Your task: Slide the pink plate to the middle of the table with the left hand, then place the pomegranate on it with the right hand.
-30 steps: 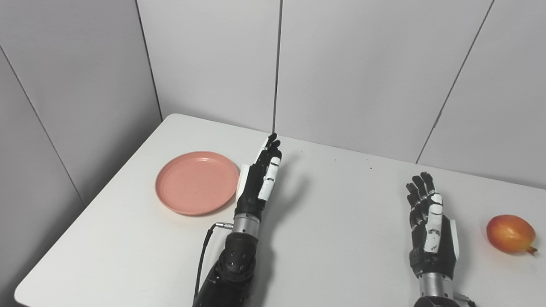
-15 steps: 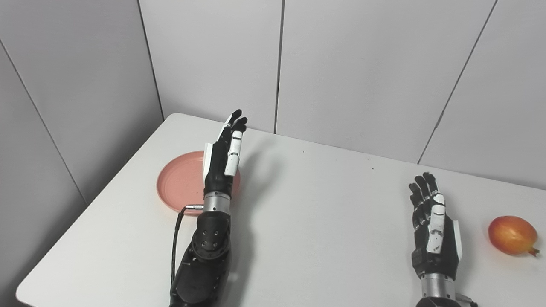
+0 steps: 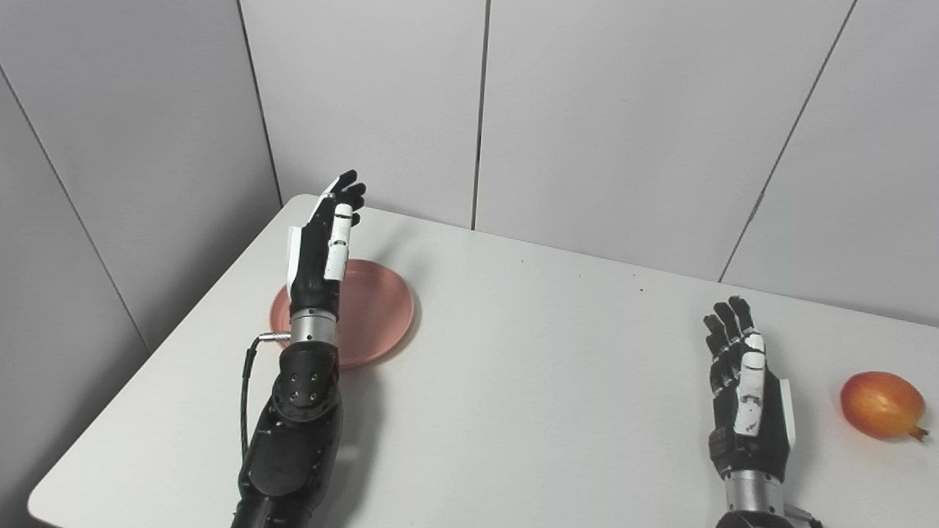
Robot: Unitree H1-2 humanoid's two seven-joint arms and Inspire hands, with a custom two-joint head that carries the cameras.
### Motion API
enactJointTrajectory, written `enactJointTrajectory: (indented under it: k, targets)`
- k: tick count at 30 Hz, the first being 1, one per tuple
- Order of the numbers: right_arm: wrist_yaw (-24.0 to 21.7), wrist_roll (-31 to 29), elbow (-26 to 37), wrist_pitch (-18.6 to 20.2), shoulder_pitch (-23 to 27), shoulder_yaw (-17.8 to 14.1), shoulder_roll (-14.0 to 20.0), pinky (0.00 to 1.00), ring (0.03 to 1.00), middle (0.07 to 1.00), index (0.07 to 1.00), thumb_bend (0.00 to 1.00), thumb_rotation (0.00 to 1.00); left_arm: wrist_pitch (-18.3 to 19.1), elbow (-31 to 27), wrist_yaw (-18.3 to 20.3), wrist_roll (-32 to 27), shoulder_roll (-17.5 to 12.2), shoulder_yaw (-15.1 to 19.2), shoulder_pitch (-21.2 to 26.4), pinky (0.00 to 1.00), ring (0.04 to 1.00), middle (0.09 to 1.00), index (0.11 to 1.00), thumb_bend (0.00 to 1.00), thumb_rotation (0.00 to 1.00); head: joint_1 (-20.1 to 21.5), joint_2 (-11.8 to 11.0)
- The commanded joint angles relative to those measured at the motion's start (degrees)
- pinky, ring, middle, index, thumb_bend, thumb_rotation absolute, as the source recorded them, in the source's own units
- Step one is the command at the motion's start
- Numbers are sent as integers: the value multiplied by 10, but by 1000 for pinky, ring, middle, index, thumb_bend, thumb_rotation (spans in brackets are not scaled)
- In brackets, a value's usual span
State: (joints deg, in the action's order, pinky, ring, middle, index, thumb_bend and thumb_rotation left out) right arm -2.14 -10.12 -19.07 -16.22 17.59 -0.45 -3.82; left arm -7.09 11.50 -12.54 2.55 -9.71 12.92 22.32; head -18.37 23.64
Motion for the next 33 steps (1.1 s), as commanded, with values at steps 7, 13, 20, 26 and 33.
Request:
enactJointTrajectory:
  k: [7,13,20,26,33]
  targets:
    - [-10,1,-45,-15,-40,-8,12,1000,937,930,929,479,952,13,-15,5,-8,-34,13,25,789,826,823,805,324,1000,1,-4]
    - [-9,7,-47,-19,-40,-7,13,1000,937,934,934,474,964,3,-16,0,-19,-44,30,21,780,805,805,793,286,1000,3,-6]
    - [-13,0,-55,-21,-37,-10,15,1000,933,931,930,473,957,10,-20,11,-16,-71,41,9,769,798,797,780,314,997,-3,-7]
    - [-16,-3,-46,-14,-40,-9,17,1000,944,937,934,483,953,31,-24,17,-27,-85,50,-1,782,804,806,791,323,992,-8,-5]
    - [-13,-1,-43,-9,-40,-10,20,1000,941,933,931,491,956,15,6,30,-37,-102,56,-8,784,805,800,781,300,979,-12,-4]
